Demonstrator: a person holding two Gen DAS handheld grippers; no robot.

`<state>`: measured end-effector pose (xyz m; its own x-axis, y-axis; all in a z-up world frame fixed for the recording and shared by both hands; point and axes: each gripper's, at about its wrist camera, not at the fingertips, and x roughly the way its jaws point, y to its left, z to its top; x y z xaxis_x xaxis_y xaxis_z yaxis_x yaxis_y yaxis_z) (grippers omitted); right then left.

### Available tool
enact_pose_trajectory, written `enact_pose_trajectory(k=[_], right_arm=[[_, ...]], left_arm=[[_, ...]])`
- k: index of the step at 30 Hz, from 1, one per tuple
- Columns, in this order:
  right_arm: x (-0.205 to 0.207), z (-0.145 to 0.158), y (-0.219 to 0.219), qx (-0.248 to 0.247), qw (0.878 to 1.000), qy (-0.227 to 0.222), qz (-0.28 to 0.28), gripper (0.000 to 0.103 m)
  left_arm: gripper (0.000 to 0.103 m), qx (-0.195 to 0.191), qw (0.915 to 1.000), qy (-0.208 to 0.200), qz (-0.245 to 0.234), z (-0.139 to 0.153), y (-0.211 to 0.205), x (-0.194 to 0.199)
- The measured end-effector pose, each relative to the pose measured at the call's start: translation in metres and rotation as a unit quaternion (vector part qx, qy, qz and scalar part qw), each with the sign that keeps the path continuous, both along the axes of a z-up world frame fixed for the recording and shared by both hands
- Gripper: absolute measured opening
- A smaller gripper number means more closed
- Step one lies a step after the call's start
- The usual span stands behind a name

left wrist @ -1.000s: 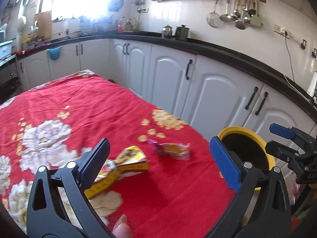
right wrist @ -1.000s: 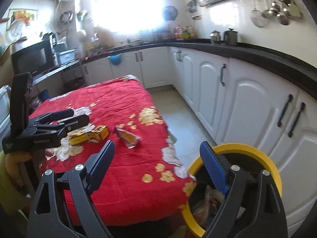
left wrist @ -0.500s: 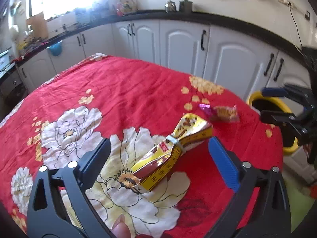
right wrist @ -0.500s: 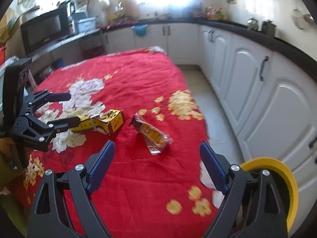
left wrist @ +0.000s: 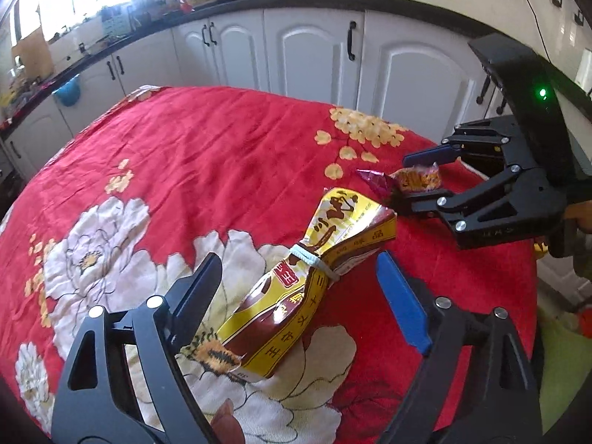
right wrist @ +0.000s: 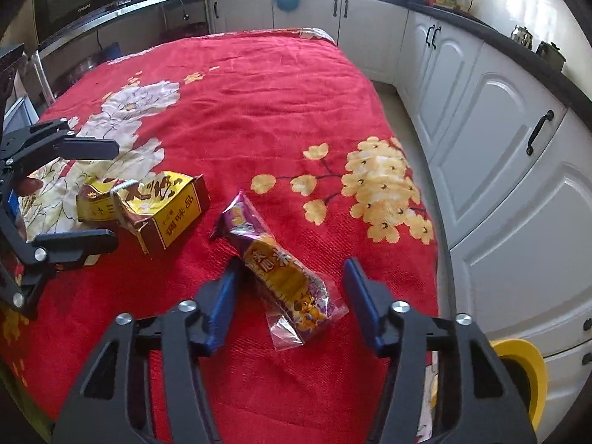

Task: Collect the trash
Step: 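Grasp the yellow box with the left tool while the right tool grasps the snack wrapper, then carry the yellow box and snack wrapper over the yellow bin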

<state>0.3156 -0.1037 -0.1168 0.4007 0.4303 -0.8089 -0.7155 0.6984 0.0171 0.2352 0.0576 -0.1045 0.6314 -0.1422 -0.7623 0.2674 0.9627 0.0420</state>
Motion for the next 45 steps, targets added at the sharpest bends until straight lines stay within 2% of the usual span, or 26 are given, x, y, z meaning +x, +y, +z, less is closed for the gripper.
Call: enact_pose_trajectory(k=[2,5,8,10,12,15,19,27,45], right_arm=[[-0.002,0.001,-0.005,0.006,1.000,0.005,-0.006,0.036],[-0.010,0.003,-0.014,0.015,1.000,0.012,-0.014,0.029],[-0.021,0.004,-0.022,0.022,0.999,0.014,-0.020,0.028],[-0.027,0.004,-0.027,0.029,0.999,0.015,-0.026,0.027],[-0.035,0.004,-0.034,0.039,0.999,0.017,-0.034,0.027],[-0.046,0.003,-0.044,0.052,0.998,0.018,-0.043,0.027],[-0.059,0.005,-0.059,0.076,0.995,0.022,-0.058,0.026],[-0.077,0.024,-0.095,0.129,0.988,0.017,-0.089,0.025],[-0.097,0.068,-0.188,0.168,0.970,-0.044,-0.171,0.025]], left_arm=[[0.072,-0.005,0.9999,0.010,0.001,-0.005,0.000,0.003],[0.064,-0.005,0.9996,0.026,0.007,-0.014,0.001,0.006],[0.053,-0.001,0.9997,0.026,0.004,-0.018,-0.002,0.004],[0.038,-0.001,0.9997,0.023,0.004,-0.017,-0.004,0.002],[0.030,-0.001,0.9998,0.021,0.004,-0.017,-0.006,0.001],[0.029,0.009,0.9998,0.016,0.003,-0.017,-0.011,-0.004],[0.029,0.003,0.9999,0.008,0.007,-0.015,-0.015,-0.010],[0.029,-0.041,0.9991,-0.004,0.004,-0.002,-0.032,-0.023],[0.029,-0.107,0.9926,-0.041,-0.043,0.038,-0.107,-0.023]])
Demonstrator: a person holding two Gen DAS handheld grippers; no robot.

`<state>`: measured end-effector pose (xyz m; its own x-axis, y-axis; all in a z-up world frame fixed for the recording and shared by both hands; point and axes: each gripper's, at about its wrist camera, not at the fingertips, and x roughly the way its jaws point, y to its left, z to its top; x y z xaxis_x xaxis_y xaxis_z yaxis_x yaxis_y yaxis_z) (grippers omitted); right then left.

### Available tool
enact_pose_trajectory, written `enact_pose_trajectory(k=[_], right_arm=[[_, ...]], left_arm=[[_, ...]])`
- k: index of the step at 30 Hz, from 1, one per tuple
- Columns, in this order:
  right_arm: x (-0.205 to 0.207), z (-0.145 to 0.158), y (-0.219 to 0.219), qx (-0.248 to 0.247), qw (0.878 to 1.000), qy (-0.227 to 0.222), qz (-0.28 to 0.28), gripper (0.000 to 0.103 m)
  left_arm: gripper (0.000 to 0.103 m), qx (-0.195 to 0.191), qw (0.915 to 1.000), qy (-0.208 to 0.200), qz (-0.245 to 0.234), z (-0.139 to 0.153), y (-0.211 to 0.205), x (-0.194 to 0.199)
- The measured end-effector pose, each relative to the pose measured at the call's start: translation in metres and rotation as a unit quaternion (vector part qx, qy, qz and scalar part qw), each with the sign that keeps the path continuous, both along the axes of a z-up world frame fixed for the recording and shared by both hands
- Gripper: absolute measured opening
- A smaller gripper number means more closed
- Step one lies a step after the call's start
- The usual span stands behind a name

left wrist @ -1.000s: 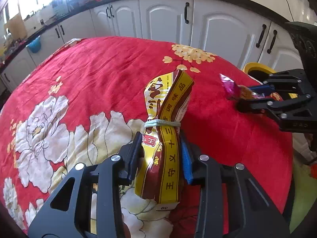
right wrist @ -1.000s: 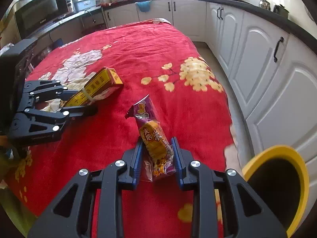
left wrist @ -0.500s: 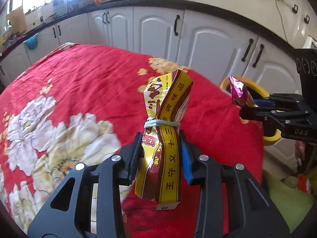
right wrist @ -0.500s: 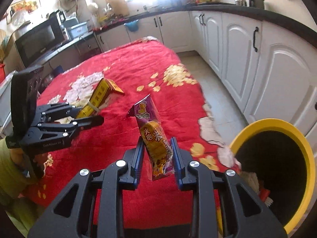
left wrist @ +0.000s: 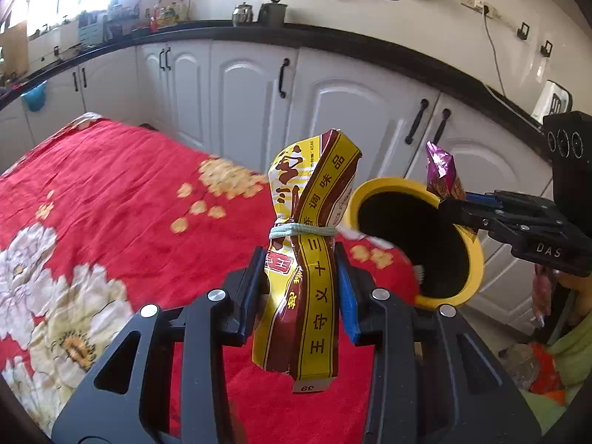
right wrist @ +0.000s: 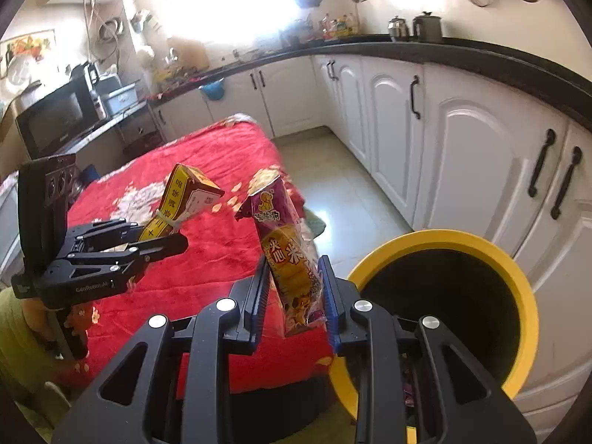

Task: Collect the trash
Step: 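Carry the yellow box and snack wrapper over the yellow bin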

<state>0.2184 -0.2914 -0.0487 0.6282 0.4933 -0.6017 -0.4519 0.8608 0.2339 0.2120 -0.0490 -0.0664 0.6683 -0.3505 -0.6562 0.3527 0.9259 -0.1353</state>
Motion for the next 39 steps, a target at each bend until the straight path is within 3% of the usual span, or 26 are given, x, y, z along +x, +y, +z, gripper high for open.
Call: enact_pose_trajectory(k=[27,39], right_arm=[[-0.016,0.010,-0.083,0.037,0.994,-0.025,-0.098,0.025],[-0.021,-0.002,-0.117,0.034,0.989,-0.023,-0.142,0.025]], left_arm=[[0.029,-0.051,0.9978,-0.031,-0.029,0.035,-0.069,-0.002],[0.029,-0.046,0.9967,-0.028,-0.061,0.033,-0.118,0.008]])
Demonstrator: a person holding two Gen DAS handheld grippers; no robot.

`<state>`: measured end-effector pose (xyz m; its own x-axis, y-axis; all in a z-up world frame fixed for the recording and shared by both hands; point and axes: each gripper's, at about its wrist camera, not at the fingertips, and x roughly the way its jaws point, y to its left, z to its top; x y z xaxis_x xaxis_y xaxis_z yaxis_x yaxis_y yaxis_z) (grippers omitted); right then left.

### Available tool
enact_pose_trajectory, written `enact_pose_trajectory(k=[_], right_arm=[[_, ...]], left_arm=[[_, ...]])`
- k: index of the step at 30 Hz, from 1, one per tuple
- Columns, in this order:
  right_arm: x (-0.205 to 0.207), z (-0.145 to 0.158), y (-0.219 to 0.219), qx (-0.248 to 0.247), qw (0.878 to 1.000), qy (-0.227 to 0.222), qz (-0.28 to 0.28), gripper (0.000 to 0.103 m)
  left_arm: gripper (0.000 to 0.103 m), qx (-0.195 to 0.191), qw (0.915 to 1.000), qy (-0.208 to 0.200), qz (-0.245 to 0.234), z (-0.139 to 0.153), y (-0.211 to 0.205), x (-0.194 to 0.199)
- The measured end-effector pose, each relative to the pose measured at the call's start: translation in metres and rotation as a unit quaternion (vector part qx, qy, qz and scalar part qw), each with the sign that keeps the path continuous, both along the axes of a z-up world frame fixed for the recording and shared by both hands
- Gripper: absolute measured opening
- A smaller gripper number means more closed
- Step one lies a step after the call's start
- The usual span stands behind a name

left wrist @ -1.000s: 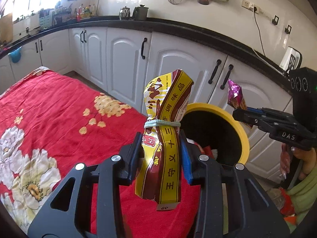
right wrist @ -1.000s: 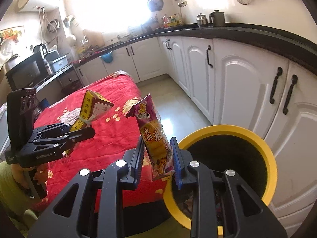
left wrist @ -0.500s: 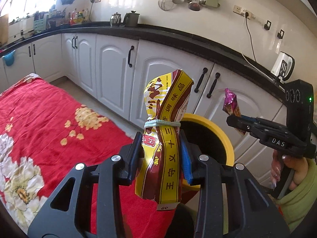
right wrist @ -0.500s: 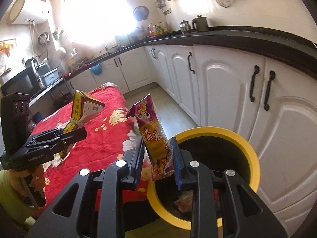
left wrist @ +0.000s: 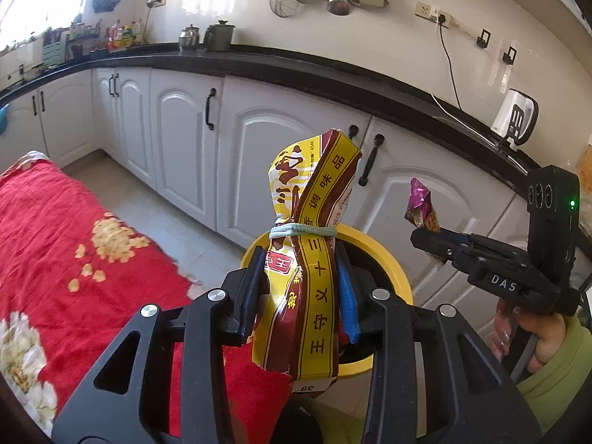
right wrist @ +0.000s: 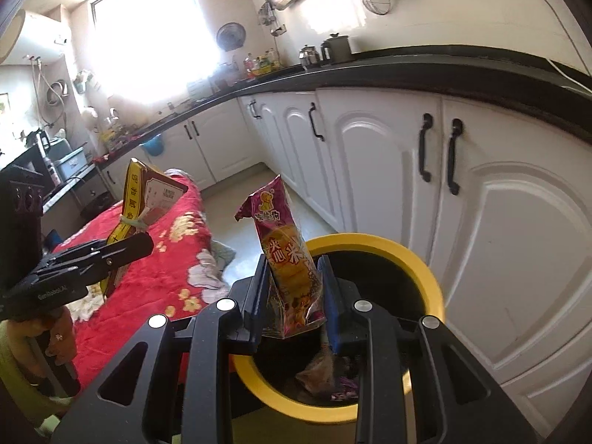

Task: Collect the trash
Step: 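Carry the yellow box and snack wrapper over the yellow bin, then open both tools to drop the box and wrapper into the bin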

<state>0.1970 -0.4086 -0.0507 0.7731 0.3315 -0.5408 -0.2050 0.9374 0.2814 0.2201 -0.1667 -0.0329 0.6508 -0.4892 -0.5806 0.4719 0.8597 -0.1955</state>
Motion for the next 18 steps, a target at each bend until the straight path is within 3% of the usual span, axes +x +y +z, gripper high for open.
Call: enact_pose_trajectory(k=[18], right_arm=[[0.010,-0.047,-0.015,0.012,0.998,0.051,-0.030,0.027]], left_arm=[[0.029,0.016,0.9989,0.032,-0.031,-0.020,-0.054,0.030]])
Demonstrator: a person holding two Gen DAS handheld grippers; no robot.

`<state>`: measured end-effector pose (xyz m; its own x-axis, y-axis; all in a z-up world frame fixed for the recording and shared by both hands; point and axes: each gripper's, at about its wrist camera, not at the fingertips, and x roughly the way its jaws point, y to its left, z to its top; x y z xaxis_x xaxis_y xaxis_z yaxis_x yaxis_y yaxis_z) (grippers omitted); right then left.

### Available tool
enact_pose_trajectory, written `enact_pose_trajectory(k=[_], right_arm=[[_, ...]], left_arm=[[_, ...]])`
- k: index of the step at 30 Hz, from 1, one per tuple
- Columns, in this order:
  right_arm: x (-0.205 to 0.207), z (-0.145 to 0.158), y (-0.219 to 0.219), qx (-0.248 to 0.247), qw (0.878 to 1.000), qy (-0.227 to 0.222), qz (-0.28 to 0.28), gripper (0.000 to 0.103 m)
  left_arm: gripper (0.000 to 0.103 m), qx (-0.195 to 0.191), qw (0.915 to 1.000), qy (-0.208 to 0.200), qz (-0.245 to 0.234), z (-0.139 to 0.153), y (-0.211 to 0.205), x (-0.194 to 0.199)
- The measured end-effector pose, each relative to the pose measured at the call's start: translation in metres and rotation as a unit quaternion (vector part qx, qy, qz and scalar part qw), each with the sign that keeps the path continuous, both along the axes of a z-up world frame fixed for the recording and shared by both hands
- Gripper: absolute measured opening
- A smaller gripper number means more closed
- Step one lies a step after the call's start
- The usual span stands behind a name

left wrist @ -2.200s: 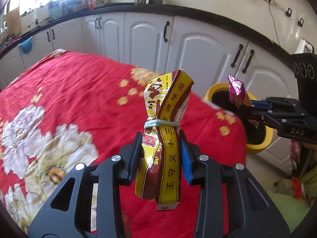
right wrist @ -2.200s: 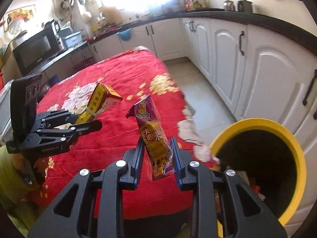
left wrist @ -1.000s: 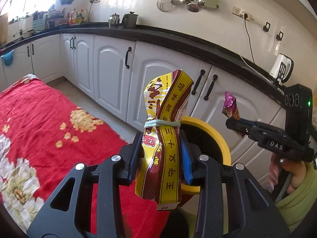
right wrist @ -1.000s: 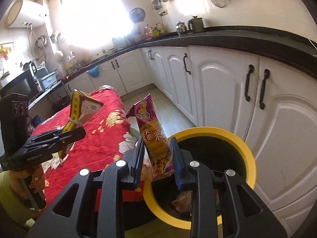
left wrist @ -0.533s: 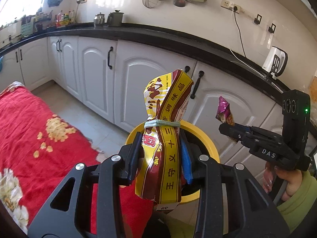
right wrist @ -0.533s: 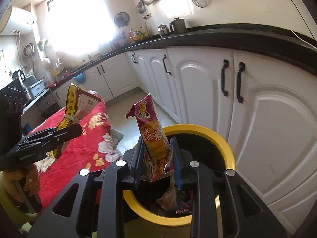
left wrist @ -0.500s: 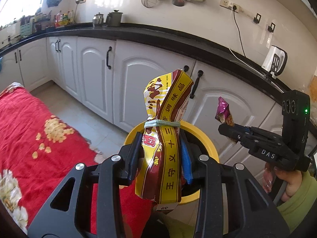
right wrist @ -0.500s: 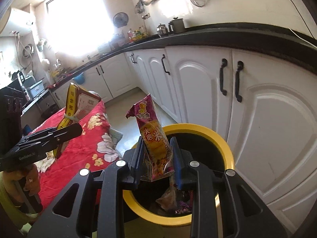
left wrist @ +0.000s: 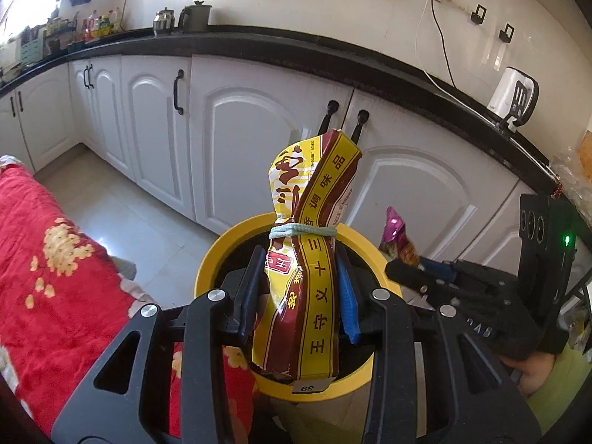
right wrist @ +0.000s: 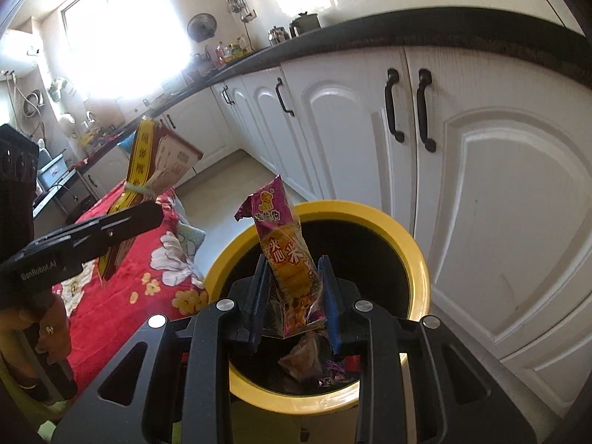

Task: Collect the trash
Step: 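Open both tools to drop the box and wrapper into the bin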

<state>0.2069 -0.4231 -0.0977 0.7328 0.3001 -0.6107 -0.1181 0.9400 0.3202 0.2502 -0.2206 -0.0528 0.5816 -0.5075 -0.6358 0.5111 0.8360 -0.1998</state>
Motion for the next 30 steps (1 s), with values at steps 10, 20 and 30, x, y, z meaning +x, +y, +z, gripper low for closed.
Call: enact_pose_trajectory(k=[10,20,30], right_arm=[[0.012,-0.024,0.010,-0.011,1.000,0.023,0.009,0.028],[0.017,-0.035,0.017,-0.027,0.999,0.037,0.006,0.034],[0.015,-0.037,0.008,-0.033,0.999,0.038,-0.014,0.059]], left_arm=[[0.029,0.003,0.9997,0.023,-0.002,-0.015,-0.014,0.019],[0.029,0.002,0.9990,0.045,0.005,-0.028,-0.017,0.036],[0.061,-0.001,0.9985,0.050,0.021,-0.027,-0.009,0.041]])
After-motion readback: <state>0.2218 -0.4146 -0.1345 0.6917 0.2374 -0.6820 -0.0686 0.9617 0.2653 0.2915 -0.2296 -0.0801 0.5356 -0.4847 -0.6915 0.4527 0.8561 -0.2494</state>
